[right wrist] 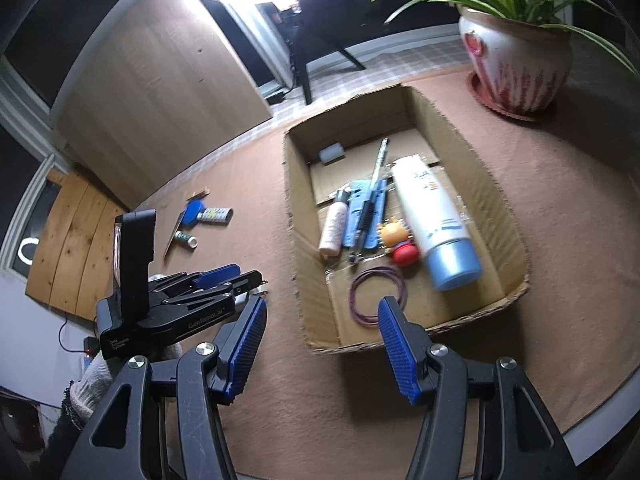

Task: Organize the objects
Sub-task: 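Reach the left tool to the white charger and grasp it, then grasp the white charger with the right tool beside the left tool's fingers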

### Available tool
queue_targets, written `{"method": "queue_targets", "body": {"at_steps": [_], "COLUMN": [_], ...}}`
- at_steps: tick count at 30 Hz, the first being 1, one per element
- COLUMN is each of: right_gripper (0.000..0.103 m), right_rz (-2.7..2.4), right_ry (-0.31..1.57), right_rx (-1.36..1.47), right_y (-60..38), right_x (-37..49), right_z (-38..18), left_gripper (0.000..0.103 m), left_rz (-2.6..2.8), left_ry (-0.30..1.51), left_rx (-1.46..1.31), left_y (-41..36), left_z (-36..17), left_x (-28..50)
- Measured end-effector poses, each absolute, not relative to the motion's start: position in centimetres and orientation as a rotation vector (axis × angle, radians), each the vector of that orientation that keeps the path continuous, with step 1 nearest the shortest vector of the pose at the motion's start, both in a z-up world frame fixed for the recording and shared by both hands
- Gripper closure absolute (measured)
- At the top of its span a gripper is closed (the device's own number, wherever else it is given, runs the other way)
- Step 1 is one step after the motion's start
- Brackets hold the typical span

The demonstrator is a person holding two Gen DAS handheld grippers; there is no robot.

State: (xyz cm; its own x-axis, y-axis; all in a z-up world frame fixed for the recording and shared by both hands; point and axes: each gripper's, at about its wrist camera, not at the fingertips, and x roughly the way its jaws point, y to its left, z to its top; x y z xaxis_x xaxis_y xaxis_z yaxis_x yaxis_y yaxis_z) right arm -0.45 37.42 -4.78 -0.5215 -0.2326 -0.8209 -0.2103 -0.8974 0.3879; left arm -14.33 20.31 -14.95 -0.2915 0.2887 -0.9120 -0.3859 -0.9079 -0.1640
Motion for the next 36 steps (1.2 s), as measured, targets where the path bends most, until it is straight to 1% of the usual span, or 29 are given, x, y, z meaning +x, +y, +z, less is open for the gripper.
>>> {"method": "queue_targets", "body": {"at_steps": [15,16,18,22,29,36], "right_gripper": [0.049,0.049,0.049,0.049,0.049,0.049], "right_rz": [-2.544,-2.542,-2.536,-2.511,-2.452,-2.41], "right_ry": [-0.602,-0.602,-0.608,-0.631,-0.674,-0.646], "right_rx": [1.528,1.528,1.527,1.541,1.573,1.612], "right_y": [32.1,31.9,31.5,30.7,29.2,27.1], "right_x": [-1.4,-1.4,-1.3,-1.0,-0.8,-1.9], "right_z": [-5.1,-5.1,-5.2,-5.7,-6.8,-7.9], "left_gripper": [0.065,0.064,0.057,0.057,0.058,0.058], "left_rz": [2.283,2.287,2.289,2.283,2.187,2.115], "left_ry": [-0.043,-0.059,-0.107,-0.18,-0.18,-0.127], "left_rx": [-1.603,-1.604,-1.609,-1.6,-1.575,-1.531], "left_y": [12.7,12.3,11.1,9.0,8.8,10.7], "left_z": [-15.2,-15.1,-14.9,-14.7,-15.0,-15.0], "left_x": [-11.4,-11.4,-11.5,-11.7,-10.3,-6.8]}}
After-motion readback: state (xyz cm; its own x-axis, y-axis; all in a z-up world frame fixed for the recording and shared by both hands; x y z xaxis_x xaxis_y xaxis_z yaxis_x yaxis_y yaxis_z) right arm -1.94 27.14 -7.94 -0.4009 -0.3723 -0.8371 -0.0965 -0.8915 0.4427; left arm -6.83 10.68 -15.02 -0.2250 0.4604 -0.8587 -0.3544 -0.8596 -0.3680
